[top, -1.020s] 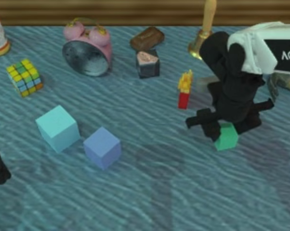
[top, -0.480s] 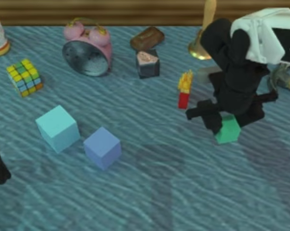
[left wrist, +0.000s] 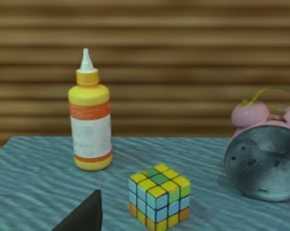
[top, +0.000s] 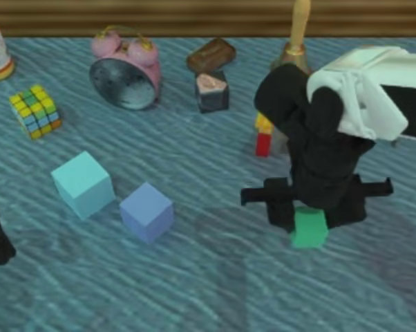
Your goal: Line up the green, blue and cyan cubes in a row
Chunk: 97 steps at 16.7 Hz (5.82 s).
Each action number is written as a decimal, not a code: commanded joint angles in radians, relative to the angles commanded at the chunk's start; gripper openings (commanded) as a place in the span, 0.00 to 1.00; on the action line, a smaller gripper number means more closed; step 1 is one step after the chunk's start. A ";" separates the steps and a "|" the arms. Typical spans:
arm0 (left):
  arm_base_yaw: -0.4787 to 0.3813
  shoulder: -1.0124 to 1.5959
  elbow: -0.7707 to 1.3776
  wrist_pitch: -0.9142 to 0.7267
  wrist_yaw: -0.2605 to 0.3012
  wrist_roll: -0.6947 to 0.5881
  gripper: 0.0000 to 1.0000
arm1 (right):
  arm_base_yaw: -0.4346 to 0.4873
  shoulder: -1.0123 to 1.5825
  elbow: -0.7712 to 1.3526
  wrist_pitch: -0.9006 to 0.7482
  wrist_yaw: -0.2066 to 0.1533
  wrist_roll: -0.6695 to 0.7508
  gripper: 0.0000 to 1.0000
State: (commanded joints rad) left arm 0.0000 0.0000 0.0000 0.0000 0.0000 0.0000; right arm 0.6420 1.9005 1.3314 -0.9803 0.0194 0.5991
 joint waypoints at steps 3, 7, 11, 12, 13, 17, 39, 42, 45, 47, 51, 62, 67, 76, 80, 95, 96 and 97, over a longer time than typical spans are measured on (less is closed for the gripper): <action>0.000 0.000 0.000 0.000 0.000 0.000 1.00 | 0.054 -0.056 -0.054 0.005 0.003 0.090 0.00; 0.000 0.000 0.000 0.000 0.000 0.000 1.00 | 0.060 -0.064 -0.061 0.006 0.004 0.099 0.00; 0.000 0.000 0.000 0.000 0.000 0.000 1.00 | 0.055 -0.043 -0.082 0.046 0.002 0.100 0.00; 0.000 0.000 0.000 0.000 0.000 0.000 1.00 | 0.056 -0.030 -0.100 0.078 0.003 0.102 0.00; 0.000 0.000 0.000 0.000 0.000 0.000 1.00 | 0.056 -0.014 -0.120 0.115 0.003 0.103 0.00; 0.000 0.000 0.000 0.000 0.000 0.000 1.00 | 0.063 0.045 -0.197 0.254 0.004 0.105 0.00; 0.000 0.000 0.000 0.000 0.000 0.000 1.00 | 0.064 0.054 -0.209 0.271 0.004 0.105 1.00; 0.000 0.000 0.000 0.000 0.000 0.000 1.00 | 0.064 0.054 -0.209 0.271 0.004 0.105 1.00; 0.000 0.000 0.000 0.000 0.000 0.000 1.00 | 0.064 0.052 -0.206 0.268 0.004 0.105 1.00; 0.000 0.000 0.000 0.000 0.000 0.000 1.00 | 0.066 0.035 -0.181 0.230 0.004 0.108 1.00; 0.000 0.000 0.000 0.000 0.000 0.000 1.00 | 0.073 -0.034 -0.105 0.064 0.004 0.109 1.00; -0.029 0.103 0.099 -0.065 -0.002 0.016 1.00 | 0.081 -0.170 -0.162 0.072 -0.001 0.064 1.00; -0.125 0.468 0.398 -0.264 -0.001 0.065 1.00 | 0.059 -0.520 -0.421 0.247 -0.012 -0.061 1.00; -0.342 1.456 1.050 -0.746 0.004 0.176 1.00 | -0.238 -1.391 -1.054 0.657 -0.031 -0.383 1.00; -0.420 1.777 1.292 -0.914 0.004 0.216 1.00 | -0.423 -1.665 -1.228 0.817 -0.026 -0.504 1.00; -0.484 2.058 1.487 -1.002 0.002 0.254 1.00 | -0.632 -1.900 -1.331 0.980 -0.019 -0.599 1.00; -0.485 2.073 1.470 -0.970 0.002 0.255 1.00 | -0.632 -1.900 -1.331 0.980 -0.019 -0.599 1.00; -0.485 2.092 1.451 -0.930 0.002 0.255 1.00 | -0.632 -1.900 -1.331 0.980 -0.019 -0.599 1.00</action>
State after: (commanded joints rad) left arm -0.4851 2.0921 1.4510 -0.9295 0.0021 0.2548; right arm 0.0100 0.0000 0.0000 0.0000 0.0000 0.0000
